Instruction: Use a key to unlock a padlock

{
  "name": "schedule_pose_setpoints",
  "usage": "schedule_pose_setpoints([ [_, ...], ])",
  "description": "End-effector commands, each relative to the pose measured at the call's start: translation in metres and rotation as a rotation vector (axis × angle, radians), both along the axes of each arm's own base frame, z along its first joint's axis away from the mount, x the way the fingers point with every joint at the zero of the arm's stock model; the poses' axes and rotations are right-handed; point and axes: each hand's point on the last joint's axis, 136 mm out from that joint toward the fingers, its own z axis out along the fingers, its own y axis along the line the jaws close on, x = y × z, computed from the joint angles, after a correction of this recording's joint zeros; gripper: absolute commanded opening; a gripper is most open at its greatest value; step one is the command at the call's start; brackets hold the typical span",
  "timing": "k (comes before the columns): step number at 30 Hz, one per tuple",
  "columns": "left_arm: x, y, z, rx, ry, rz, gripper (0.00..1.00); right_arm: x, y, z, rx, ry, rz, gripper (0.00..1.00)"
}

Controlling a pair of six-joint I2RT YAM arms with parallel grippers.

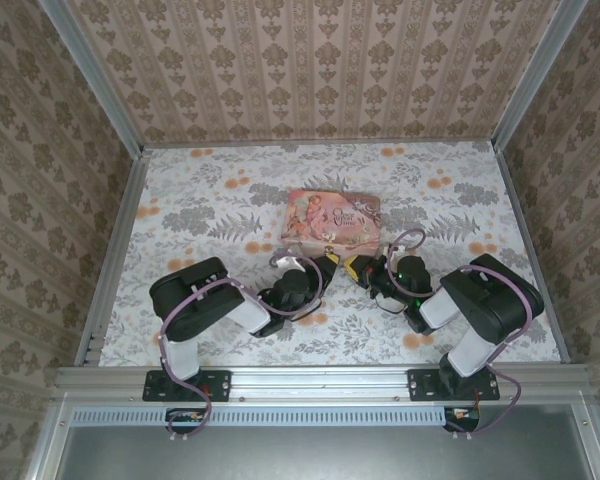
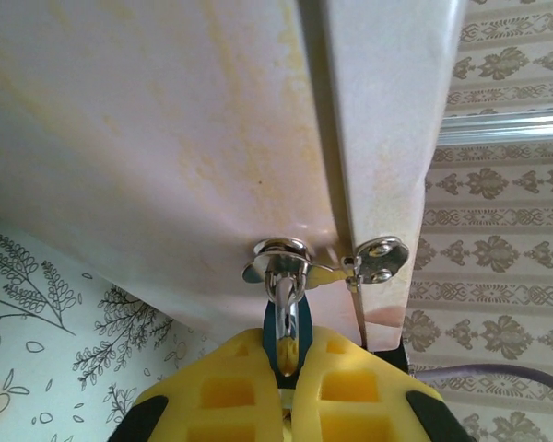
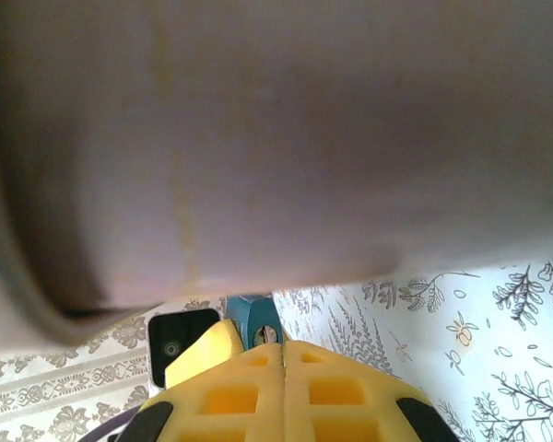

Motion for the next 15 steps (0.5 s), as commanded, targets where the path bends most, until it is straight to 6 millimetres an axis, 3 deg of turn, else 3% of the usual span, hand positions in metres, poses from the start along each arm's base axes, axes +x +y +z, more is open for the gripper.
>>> schedule_pose_setpoints([
  [1, -0.065, -0.047, 0.030, -0.114, -0.032, -0.319, 0.00, 0.020, 0.002, 0.020, 0.043, -0.055, -0.027, 0.00],
  [8, -0.068, -0.043, 0.016, -0.084, -0.017, -0.326, 0.00, 0.022, 0.003, 0.017, 0.071, -0.017, -0.011, 0.00],
  [15, -0.070, -0.045, 0.018, -0.085, -0.025, -0.340, 0.00, 0.023, 0.009, 0.011, 0.060, -0.016, 0.050, 0.00],
])
